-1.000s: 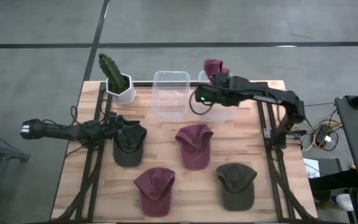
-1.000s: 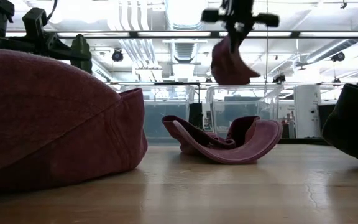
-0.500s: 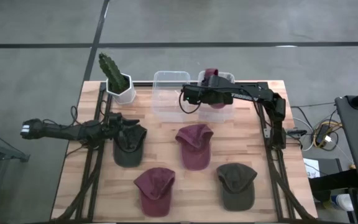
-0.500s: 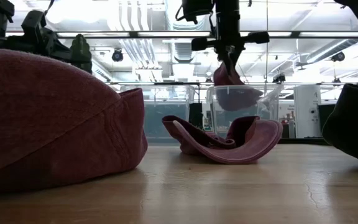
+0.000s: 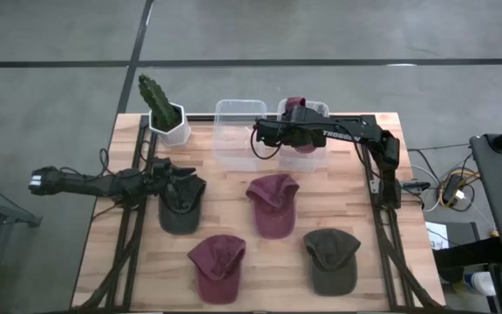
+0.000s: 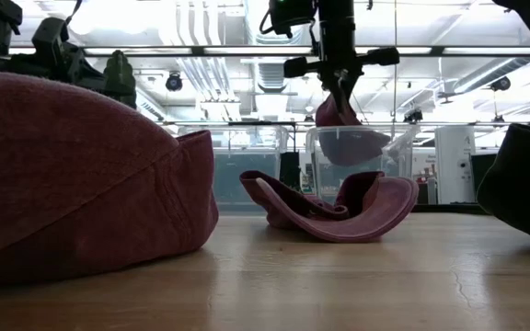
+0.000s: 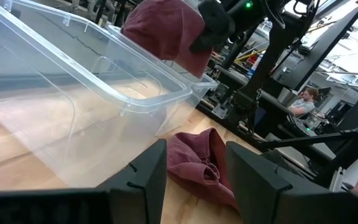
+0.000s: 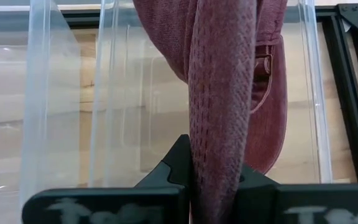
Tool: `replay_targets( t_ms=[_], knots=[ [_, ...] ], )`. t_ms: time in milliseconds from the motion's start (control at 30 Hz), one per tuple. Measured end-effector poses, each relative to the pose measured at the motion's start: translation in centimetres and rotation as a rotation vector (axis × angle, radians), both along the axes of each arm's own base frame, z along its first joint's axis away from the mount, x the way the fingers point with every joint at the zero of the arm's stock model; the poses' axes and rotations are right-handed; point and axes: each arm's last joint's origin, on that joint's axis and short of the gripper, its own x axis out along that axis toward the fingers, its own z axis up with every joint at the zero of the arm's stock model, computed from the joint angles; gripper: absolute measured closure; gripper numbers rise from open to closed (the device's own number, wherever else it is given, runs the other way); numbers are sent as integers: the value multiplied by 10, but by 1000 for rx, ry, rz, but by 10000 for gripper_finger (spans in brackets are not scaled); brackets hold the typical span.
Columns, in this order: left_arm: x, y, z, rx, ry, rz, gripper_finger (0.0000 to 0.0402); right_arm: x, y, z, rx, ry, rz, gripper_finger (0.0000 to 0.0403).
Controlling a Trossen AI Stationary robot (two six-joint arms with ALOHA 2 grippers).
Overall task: Pick & Place hat
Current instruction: Put the right red cap into the right transparent bin
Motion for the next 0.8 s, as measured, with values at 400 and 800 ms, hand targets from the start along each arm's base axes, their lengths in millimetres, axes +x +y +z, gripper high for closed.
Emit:
replay_targets(
  t_ms=[400,800],
  knots=[
    [0,0,0,-2,-1,-5,246,-1,-2,0,-5,22,27,331],
    [0,0,0,-3,-1,-4,246,-1,-1,1,0,42,68,288]
  ],
)
